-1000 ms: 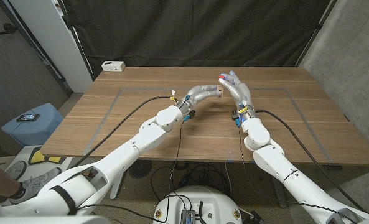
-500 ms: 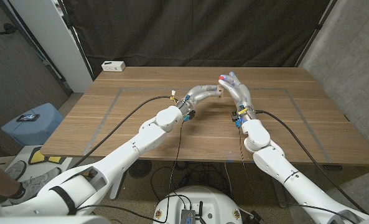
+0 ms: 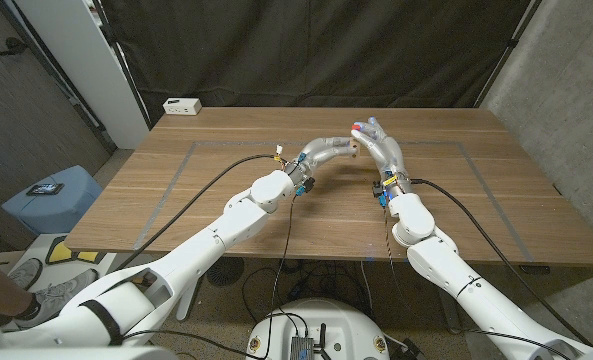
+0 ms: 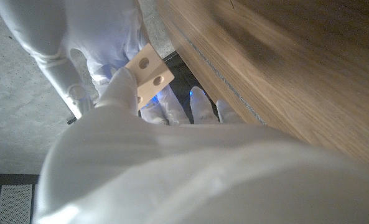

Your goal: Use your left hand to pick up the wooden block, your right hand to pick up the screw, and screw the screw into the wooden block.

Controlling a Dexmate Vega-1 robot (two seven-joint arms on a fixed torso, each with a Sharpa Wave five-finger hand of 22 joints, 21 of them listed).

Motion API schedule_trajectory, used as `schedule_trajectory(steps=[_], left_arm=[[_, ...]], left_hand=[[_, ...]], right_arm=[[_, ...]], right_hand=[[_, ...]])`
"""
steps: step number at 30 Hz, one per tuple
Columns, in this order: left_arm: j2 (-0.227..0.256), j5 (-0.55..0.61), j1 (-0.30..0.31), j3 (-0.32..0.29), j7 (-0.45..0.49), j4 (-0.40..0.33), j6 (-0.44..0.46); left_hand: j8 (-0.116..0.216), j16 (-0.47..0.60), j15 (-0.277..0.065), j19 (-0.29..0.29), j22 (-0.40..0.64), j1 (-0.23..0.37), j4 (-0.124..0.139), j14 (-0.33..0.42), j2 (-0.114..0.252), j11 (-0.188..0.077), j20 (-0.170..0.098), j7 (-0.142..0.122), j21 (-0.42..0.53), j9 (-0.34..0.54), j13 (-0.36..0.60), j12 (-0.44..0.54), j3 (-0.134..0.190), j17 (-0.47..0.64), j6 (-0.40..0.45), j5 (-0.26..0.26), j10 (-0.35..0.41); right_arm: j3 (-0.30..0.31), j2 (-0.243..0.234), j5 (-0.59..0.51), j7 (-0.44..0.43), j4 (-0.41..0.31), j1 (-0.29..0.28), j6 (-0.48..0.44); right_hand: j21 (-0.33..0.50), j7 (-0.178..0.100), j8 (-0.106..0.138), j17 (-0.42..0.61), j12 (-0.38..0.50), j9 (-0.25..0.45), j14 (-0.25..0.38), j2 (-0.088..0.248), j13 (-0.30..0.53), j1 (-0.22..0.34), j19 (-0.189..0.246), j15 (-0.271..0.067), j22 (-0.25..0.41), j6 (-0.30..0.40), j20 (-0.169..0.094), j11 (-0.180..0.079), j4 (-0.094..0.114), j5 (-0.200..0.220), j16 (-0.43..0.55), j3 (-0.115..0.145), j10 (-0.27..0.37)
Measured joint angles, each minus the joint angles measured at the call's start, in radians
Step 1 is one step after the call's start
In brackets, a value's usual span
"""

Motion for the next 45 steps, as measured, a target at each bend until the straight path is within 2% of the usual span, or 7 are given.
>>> schedule_trajectory(steps=[16, 45], left_arm=[[-0.004, 0.001, 0.0, 0.002, -0.005, 0.001, -0.002], [-0.032, -0.004, -0.04, 0.011, -0.027, 0.071, -0.017]], left_hand=[[0.001, 0.0, 0.0, 0.0, 0.0, 0.0, 0.002, 0.0, 0.0, 0.0, 0.0, 0.004, 0.0, -0.001, 0.0, 0.0, 0.002, 0.0, 0.0, 0.0, 0.0], [0.001, 0.0, 0.0, 0.0, 0.0, 0.0, 0.001, 0.0, 0.0, 0.0, 0.0, 0.003, 0.0, 0.0, 0.0, 0.0, 0.001, 0.0, 0.004, 0.0, 0.0]], right_arm=[[0.003, -0.002, 0.004, 0.007, 0.011, 0.003, 0.001], [0.006, 0.007, 0.028, 0.029, 0.056, 0.027, 0.02]], right_hand=[[0.0, 0.0, 0.0, 0.0, 0.0, 0.0, 0.0, 0.0, 0.0, 0.0, 0.0, 0.0, 0.0, 0.0, 0.0, 0.0, 0.0, 0.0, 0.0, 0.0, 0.0], [0.0, 0.0, 0.0, 0.0, 0.0, -0.001, 0.0, 0.004, 0.0, -0.004, 0.0, 0.0, 0.0, 0.0, 0.0, 0.0, 0.002, 0.0, 0.005, -0.002, 0.0]])
